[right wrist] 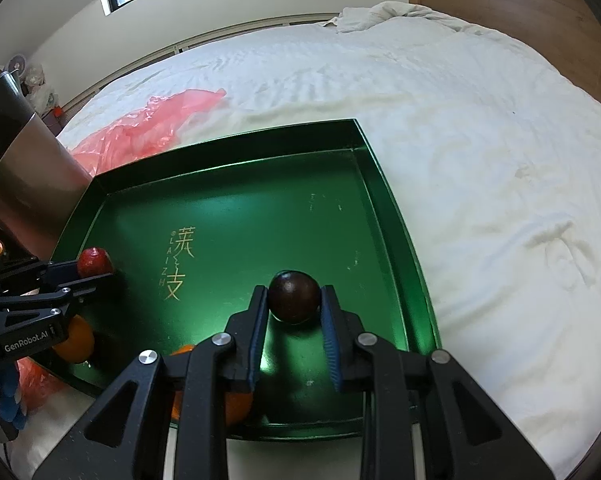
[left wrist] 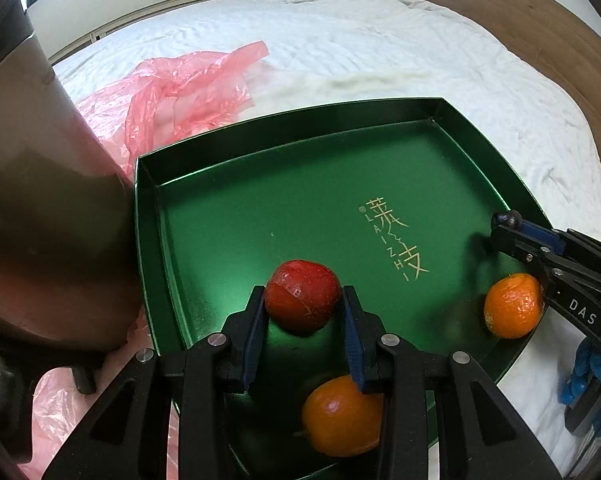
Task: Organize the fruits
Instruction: 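Open both grippers to drop the plum and apple into the tray, then withdraw both grippers from the tray back over the pink sheet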
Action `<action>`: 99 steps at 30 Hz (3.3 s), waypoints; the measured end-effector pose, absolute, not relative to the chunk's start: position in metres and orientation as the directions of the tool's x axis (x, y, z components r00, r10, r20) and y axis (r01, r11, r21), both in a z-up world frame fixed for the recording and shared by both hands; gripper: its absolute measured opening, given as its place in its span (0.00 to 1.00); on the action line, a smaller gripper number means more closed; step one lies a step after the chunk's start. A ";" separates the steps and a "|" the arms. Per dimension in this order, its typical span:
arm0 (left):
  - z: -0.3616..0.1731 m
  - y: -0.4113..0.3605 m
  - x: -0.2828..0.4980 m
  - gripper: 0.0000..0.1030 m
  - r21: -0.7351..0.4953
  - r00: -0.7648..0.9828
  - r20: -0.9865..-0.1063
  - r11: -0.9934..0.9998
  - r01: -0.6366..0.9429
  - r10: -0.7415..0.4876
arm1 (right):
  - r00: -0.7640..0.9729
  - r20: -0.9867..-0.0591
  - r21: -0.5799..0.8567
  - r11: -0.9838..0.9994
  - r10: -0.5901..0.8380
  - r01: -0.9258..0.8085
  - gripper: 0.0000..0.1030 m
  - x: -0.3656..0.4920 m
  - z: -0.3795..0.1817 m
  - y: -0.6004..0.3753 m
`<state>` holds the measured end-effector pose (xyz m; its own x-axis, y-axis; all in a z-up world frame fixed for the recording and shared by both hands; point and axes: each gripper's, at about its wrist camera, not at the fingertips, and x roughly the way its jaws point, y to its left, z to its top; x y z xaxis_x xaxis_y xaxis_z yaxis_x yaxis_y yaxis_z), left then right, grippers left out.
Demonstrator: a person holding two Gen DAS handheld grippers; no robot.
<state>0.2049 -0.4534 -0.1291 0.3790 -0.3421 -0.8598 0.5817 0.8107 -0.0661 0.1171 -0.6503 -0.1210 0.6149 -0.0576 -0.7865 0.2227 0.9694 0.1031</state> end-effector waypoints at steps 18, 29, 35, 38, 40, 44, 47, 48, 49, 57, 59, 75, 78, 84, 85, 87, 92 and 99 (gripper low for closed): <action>-0.075 -0.430 0.171 0.39 -0.071 0.438 -0.800 0.789 0.610 -0.410 | 0.657 -0.748 0.095 0.965 -0.094 0.245 0.67 0.086 -0.079 -0.643; -0.052 -0.371 0.109 0.39 -0.122 0.434 -0.781 0.792 0.598 -0.449 | 0.685 -0.726 0.091 0.976 -0.070 0.197 0.87 0.044 -0.051 -0.591; -0.044 -0.337 0.078 0.42 -0.089 0.477 -0.773 0.816 0.571 -0.418 | 0.701 -0.712 0.102 0.981 -0.043 0.163 0.88 0.021 -0.041 -0.555; -0.041 -0.318 0.063 0.42 -0.069 0.502 -0.768 0.831 0.553 -0.398 | 0.708 -0.706 0.105 0.984 -0.029 0.145 0.88 0.011 -0.036 -0.539; -0.038 -0.304 0.056 0.42 -0.070 0.516 -0.763 0.844 0.532 -0.389 | 0.714 -0.699 0.102 0.986 -0.026 0.135 0.88 0.005 -0.032 -0.528; -0.032 -0.273 0.041 0.43 -0.057 0.555 -0.749 0.870 0.490 -0.362 | 0.727 -0.687 0.102 0.989 -0.011 0.111 0.88 -0.006 -0.024 -0.503; -0.029 -0.249 0.031 0.45 -0.043 0.580 -0.741 0.886 0.462 -0.339 | 0.735 -0.678 0.104 0.990 0.002 0.094 0.89 -0.013 -0.020 -0.485; -0.029 -0.241 0.029 0.45 -0.041 0.586 -0.739 0.890 0.454 -0.333 | 0.738 -0.674 0.104 0.991 0.006 0.087 0.89 -0.015 -0.018 -0.479; -0.028 -0.231 0.026 0.45 -0.035 0.595 -0.737 0.897 0.441 -0.321 | 0.742 -0.671 0.103 0.991 0.009 0.081 0.89 -0.017 -0.017 -0.473; -0.020 -0.180 0.011 0.55 0.018 0.658 -0.711 0.929 0.371 -0.249 | 0.753 -0.656 0.091 0.996 0.047 0.017 0.89 -0.027 -0.011 -0.423; -0.017 -0.168 0.008 0.58 0.020 0.675 -0.700 0.938 0.347 -0.235 | 0.754 -0.654 0.082 0.997 0.059 -0.007 0.89 -0.030 -0.008 -0.410; -0.010 -0.109 -0.015 0.73 0.036 0.731 -0.669 0.976 0.213 -0.135 | 0.757 -0.640 0.045 0.990 0.129 -0.130 0.89 -0.049 0.002 -0.343; -0.009 -0.100 -0.017 0.73 0.035 0.738 -0.664 0.981 0.193 -0.121 | 0.761 -0.633 0.043 0.988 0.140 -0.146 0.89 -0.050 0.003 -0.335; -0.007 -0.085 -0.019 0.76 0.038 0.749 -0.655 0.985 0.166 -0.101 | 0.765 -0.624 0.038 0.984 0.158 -0.172 0.89 -0.048 0.007 -0.319; -0.007 -0.081 -0.020 0.77 0.034 0.751 -0.653 0.987 0.159 -0.098 | 0.764 -0.625 0.034 0.983 0.160 -0.178 0.89 -0.048 0.007 -0.316; -0.007 -0.077 -0.019 0.77 0.028 0.752 -0.652 0.989 0.148 -0.094 | 0.762 -0.627 0.026 0.982 0.162 -0.187 0.89 -0.049 0.006 -0.312; -0.013 -0.063 -0.016 0.78 0.014 0.747 -0.660 0.992 0.126 -0.086 | 0.751 -0.639 0.028 0.980 0.168 -0.195 0.89 -0.047 0.001 -0.307; -0.017 -0.048 -0.015 0.78 0.010 0.745 -0.664 0.996 0.091 -0.062 | 0.743 -0.645 0.033 0.978 0.178 -0.205 0.89 -0.044 -0.005 -0.302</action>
